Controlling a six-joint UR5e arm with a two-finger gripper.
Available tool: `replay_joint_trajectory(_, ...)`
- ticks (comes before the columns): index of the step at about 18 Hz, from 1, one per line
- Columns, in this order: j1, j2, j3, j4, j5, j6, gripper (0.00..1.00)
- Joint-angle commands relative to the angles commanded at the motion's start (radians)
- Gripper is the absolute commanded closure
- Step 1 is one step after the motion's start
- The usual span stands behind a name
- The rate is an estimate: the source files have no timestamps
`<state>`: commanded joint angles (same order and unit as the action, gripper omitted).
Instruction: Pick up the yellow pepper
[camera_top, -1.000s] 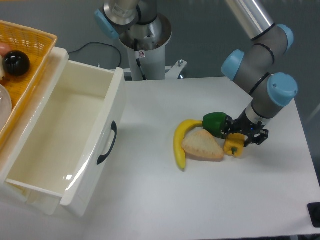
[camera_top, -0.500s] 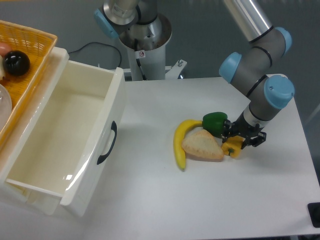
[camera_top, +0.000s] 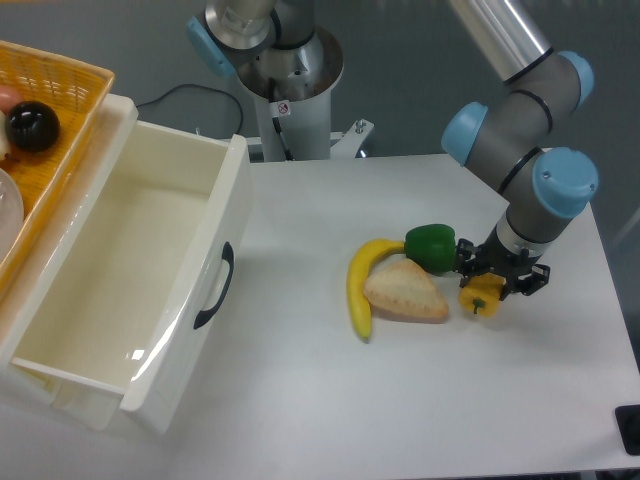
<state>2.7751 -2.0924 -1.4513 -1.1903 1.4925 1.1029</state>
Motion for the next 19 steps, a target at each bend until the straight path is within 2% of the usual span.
replay_joint_trajectory(4, -0.044, 0.040, 0.006, -0.014, 0.000, 0.046, 0.66)
replay_joint_trajectory(7, -0.086, 0.087, 0.022, -0.098, 0.006, 0.104, 0.64)
replay_joint_trajectory(10, -0.143, 0.112, 0.043, -0.181, 0.096, 0.143, 0.65)
replay_joint_trajectory(12, -0.172, 0.121, 0.049, -0.195, 0.153, 0.144, 0.65)
replay_joint_trajectory(15, -0.190, 0.152, 0.049, -0.204, 0.156, 0.146, 0.65)
replay_joint_trajectory(19, -0.207, 0.155, 0.054, -0.213, 0.149, 0.147, 0.65)
